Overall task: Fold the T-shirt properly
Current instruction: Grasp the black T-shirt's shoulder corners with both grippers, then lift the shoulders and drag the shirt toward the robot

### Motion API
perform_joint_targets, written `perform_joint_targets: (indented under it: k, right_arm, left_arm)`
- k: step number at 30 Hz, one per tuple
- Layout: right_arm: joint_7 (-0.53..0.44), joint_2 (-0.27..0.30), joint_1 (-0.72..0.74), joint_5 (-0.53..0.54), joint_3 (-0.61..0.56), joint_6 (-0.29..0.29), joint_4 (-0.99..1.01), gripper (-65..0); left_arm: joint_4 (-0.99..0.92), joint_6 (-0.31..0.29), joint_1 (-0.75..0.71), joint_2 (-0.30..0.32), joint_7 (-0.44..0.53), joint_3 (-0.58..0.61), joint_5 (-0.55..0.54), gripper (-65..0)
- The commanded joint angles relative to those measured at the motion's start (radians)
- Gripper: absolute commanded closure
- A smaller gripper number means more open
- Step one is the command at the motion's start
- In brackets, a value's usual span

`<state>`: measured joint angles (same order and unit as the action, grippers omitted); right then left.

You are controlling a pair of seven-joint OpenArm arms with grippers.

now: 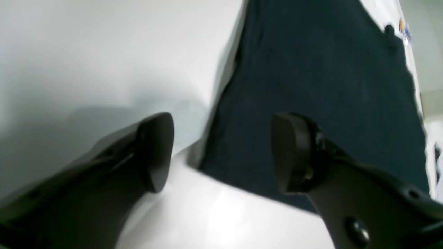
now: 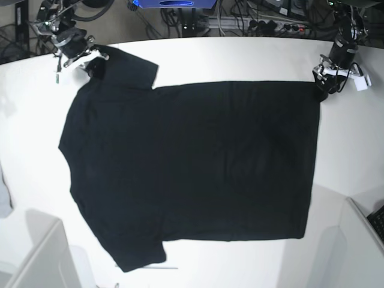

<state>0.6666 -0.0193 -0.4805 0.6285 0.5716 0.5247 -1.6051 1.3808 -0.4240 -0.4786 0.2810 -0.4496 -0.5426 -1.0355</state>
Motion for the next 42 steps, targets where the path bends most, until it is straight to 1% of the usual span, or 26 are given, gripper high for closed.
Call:
perform_joint_targets:
  k: [1,5,6,8,11,14,15,21,23,25,27,29,31,33,37,39,42]
  right_arm:
    - [0.061,0.002,-0.014,-0.058,-0.002,-0.015,0.005,0.0]
    - [0.061,0.002,-0.013,-0.058,-0.002,-0.015,0.005,0.0]
    - [0.061,0.002,-0.013,-0.058,-0.002,-0.015,0.005,0.0]
    - [0.060,0.002,-0.013,-0.058,-0.002,-0.015,0.005,0.0]
    - [0.060,0.002,-0.007,-0.058,-0.002,-0.015,0.005,0.0]
    - [0.060,0.002,-0.001,-0.058,-0.002,-0.015,0.007,0.0]
    - [0.060,0.002,-0.001,-0.058,-0.002,-0.015,0.004,0.0]
    - [0.060,0.002,-0.008,-0.058,0.001,-0.010,0.001,0.0]
    - [0.060,0.002,-0.016,-0.058,0.032,-0.008,-0.004,0.0]
    - [0.060,0.000,-0.033,-0.055,0.057,-0.008,-0.033,0.0]
    - [0.060,-0.001,-0.062,-0.054,0.066,-0.008,-0.085,0.0]
    - [0.060,-0.001,-0.085,-0.055,0.070,-0.008,-0.131,0.0]
    - [0.060,0.002,-0.103,-0.055,0.072,-0.008,-0.159,0.0]
    - [0.060,0.002,-0.122,-0.055,0.072,-0.008,-0.177,0.0]
    - [0.060,-0.006,-0.160,-0.054,0.070,-0.008,-0.226,0.0]
    - [0.060,-0.008,-0.180,-0.052,0.066,-0.008,-0.258,0.0]
    - [0.064,-0.008,-0.192,-0.052,0.064,-0.008,-0.300,0.0]
  left_arm:
    - [-0.004,0.011,-0.012,0.007,-0.054,0.005,0.022,-42.5]
    - [0.002,0.011,0.002,0.002,-0.094,0.008,0.019,-42.1]
    - [0.002,0.011,0.004,0.002,-0.096,0.008,0.019,-40.2]
    - [-0.004,0.011,0.014,0.002,-0.099,0.008,0.017,-32.1]
    - [-0.001,0.011,0.017,0.004,-0.100,0.022,0.019,-16.8]
    - [-0.001,0.011,0.021,0.010,-0.100,0.054,0.019,-3.5]
    - [-0.001,0.011,0.019,0.010,-0.100,0.054,0.021,0.0]
    - [0.007,0.011,-0.004,0.013,-0.097,0.052,0.024,0.0]
    - [0.027,0.011,-0.018,0.014,-0.097,0.052,0.027,0.0]
    - [0.073,0.011,-0.053,0.024,-0.094,0.052,0.062,0.0]
    - [0.133,0.011,-0.085,0.021,-0.082,0.052,0.126,0.0]
    - [0.170,0.011,-0.121,0.019,-0.031,0.052,0.182,0.0]
    - [0.193,0.011,-0.151,0.017,0.016,0.052,0.208,0.0]
    - [0.210,0.011,-0.182,0.019,0.038,0.052,0.205,0.0]
    - [0.262,0.011,-0.236,0.019,0.041,0.046,0.206,0.0]
    - [0.292,0.011,-0.263,0.014,0.041,0.017,0.206,0.0]
    - [0.355,0.011,-0.286,-0.013,0.038,-0.032,0.209,0.0]
